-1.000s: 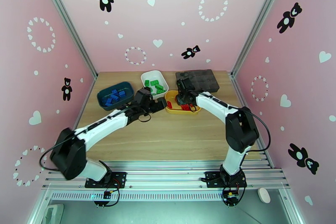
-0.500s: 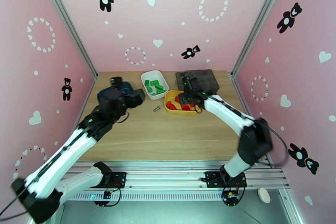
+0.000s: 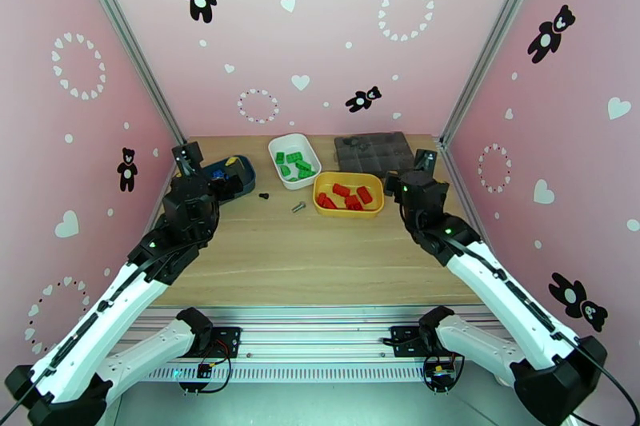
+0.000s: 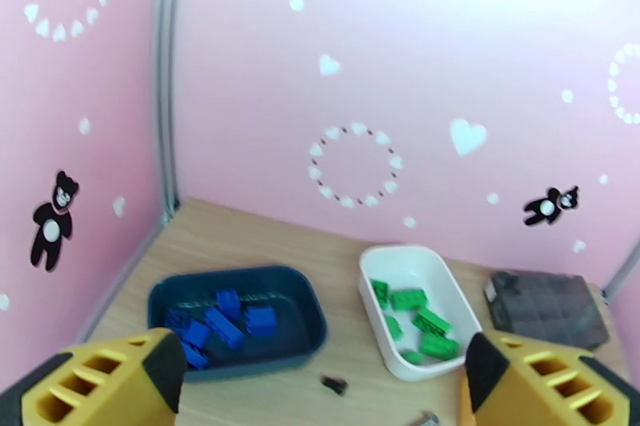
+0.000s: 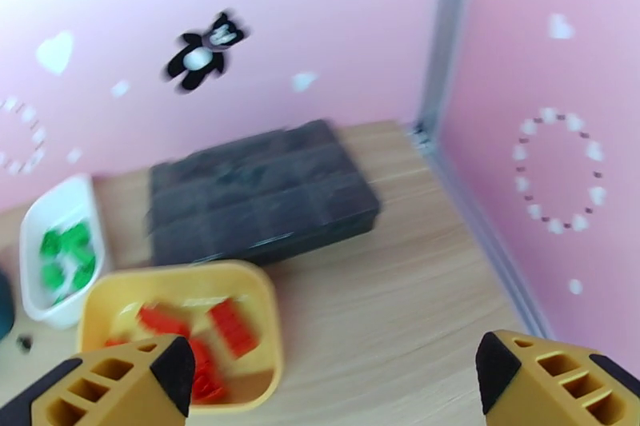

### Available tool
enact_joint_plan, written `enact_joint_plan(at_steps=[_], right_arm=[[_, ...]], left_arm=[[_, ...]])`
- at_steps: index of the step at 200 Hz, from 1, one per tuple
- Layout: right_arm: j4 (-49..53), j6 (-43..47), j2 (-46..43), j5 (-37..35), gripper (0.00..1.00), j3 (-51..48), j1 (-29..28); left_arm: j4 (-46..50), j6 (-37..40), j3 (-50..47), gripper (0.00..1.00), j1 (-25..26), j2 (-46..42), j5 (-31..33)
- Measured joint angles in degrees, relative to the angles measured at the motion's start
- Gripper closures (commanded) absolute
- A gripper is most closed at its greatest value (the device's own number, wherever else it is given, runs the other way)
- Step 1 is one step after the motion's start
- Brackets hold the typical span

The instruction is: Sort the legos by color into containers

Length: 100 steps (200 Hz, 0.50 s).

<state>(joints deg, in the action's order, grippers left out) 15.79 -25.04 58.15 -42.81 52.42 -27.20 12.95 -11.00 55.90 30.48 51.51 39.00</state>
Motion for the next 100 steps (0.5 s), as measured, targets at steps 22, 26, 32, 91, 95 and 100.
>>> enact_joint_plan(at_steps=[22,26,32,91,95,100], right_arm=[[-5.97,6.21,1.9,-1.05,0.01,-1.88,1.77],[-7.23,7.45,2.45,-0.85,0.01,-2.08,2.49],[-8.74,8.72,3.23,-0.59,0.01,-2.36,3.78],[-25.35,11.39,8.04,6.6,0.01,-21.46,23.8],[-25.94,11.21,8.72,6.86,0.01,-22.62,24.17],[-26.71,11.02,9.49,7.15,0.01,-23.76,24.33]], left_arm=[[-6.6,2.91,-4.96,0.02,-3.76,2.95,0.09],[-7.5,2.97,-5.75,0.02,-4.92,3.91,-0.11],[-8.83,3.02,-7.06,0.02,-6.82,5.33,-0.33],[-17.99,-0.57,-24.04,0.02,-26.01,20.2,-0.81],[-18.71,-1.11,-24.92,0.02,-26.64,21.14,-0.87],[-19.76,-1.77,-25.94,0.02,-27.3,22.29,-0.85]])
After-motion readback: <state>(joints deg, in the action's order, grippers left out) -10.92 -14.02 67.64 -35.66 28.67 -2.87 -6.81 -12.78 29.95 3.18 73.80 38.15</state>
